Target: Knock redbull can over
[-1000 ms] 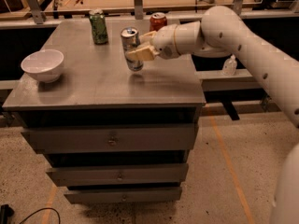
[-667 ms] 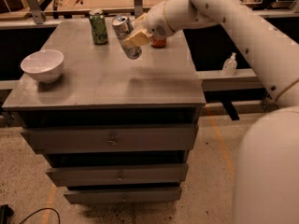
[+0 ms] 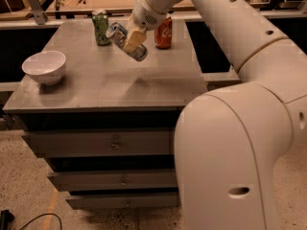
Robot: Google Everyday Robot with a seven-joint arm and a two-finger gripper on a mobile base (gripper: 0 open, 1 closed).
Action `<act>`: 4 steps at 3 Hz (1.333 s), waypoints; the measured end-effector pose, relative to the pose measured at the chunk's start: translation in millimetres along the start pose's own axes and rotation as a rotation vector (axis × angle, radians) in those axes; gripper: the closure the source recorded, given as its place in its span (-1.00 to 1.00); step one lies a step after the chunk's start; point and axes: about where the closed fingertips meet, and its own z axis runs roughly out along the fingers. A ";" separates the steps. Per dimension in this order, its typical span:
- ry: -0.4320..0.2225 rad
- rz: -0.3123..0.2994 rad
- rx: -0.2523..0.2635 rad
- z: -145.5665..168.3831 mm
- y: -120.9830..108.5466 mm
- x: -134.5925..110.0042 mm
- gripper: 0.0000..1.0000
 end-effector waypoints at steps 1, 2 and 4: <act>0.156 -0.063 -0.152 4.8 32.7 13.6 0.66; 0.256 -0.087 -0.276 7.3 63.9 26.8 0.20; 0.282 -0.089 -0.370 34.0 95.6 34.2 -0.73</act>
Offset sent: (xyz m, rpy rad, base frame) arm -0.0989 -0.0418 -0.0540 -0.4888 0.3178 0.2174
